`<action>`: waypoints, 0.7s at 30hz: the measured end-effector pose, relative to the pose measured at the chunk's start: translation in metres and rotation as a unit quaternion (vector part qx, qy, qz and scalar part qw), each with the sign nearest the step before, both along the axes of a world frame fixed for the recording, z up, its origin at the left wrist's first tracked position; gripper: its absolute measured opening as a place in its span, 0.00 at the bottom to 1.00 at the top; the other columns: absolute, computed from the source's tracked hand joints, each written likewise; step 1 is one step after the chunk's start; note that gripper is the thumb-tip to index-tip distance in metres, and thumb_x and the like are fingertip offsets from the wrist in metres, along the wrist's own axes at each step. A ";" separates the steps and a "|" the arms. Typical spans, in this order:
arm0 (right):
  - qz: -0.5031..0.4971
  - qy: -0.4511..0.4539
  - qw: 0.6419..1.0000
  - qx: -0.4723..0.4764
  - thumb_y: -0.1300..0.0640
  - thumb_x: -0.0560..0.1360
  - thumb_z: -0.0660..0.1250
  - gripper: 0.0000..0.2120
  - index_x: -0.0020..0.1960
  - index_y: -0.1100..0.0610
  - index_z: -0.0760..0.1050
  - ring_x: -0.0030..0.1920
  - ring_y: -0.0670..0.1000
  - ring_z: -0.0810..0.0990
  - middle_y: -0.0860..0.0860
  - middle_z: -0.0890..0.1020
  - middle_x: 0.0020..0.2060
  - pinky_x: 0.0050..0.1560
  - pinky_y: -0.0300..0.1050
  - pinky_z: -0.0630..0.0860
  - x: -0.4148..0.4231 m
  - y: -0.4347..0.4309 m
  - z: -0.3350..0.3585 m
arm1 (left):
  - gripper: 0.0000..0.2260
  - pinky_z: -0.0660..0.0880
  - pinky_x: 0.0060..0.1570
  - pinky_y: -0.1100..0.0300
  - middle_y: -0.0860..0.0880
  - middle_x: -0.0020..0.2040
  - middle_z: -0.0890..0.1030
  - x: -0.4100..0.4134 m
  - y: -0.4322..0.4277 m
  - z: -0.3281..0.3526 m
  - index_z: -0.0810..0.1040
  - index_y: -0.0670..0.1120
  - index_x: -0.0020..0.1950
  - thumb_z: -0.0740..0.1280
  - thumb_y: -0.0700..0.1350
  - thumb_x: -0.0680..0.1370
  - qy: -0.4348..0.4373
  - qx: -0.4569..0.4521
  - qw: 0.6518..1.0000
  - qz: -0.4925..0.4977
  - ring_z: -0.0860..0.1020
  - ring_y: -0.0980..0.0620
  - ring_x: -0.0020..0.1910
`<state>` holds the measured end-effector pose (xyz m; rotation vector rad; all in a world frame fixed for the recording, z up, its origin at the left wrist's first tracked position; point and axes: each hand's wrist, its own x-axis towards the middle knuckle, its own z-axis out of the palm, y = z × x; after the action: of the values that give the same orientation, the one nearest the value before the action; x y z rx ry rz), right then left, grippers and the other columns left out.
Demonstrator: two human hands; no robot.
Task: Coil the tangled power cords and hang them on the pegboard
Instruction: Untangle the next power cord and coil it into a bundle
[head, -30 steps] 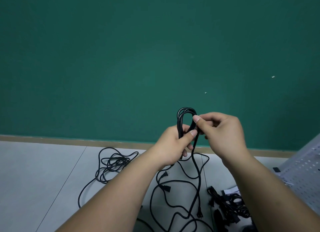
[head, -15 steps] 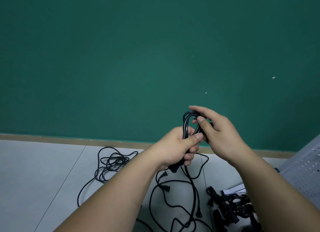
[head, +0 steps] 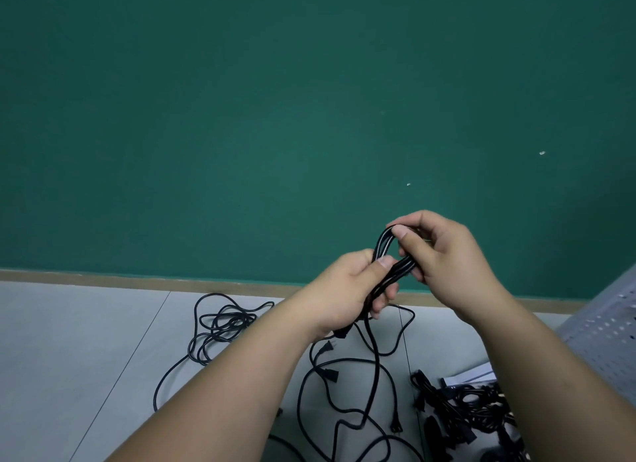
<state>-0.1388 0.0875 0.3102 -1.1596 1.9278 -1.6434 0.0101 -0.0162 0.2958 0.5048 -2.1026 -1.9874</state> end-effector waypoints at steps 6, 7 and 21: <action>0.012 0.013 0.999 -0.031 0.60 0.83 0.70 0.08 0.54 0.50 0.86 0.27 0.53 0.77 0.52 0.82 0.38 0.30 0.39 0.73 0.006 -0.001 -0.002 | 0.14 0.76 0.48 0.54 0.51 0.41 0.72 0.000 -0.003 0.001 0.77 0.37 0.64 0.56 0.45 0.90 -0.034 -0.033 0.999 -0.025 0.71 0.54 0.37; 0.017 -0.006 0.999 -0.036 0.61 0.84 0.69 0.08 0.55 0.51 0.85 0.28 0.53 0.77 0.52 0.83 0.39 0.30 0.39 0.73 0.007 -0.001 -0.002 | 0.13 0.75 0.45 0.56 0.51 0.40 0.71 -0.001 -0.003 0.001 0.76 0.37 0.63 0.56 0.44 0.90 -0.033 -0.039 0.999 -0.020 0.70 0.54 0.37; 0.183 -0.083 0.957 0.211 0.44 0.88 0.58 0.18 0.60 0.54 0.82 0.51 0.55 0.88 0.50 0.87 0.47 0.66 0.56 0.80 0.028 -0.003 -0.028 | 0.10 0.73 0.36 0.56 0.52 0.35 0.71 -0.005 -0.031 0.004 0.75 0.43 0.55 0.57 0.46 0.89 0.124 0.063 0.953 0.268 0.71 0.52 0.30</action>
<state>-0.1113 0.0843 0.2818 -1.0817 1.7169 -1.0360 0.0056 -0.0469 0.2995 0.7150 -1.4940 -1.7582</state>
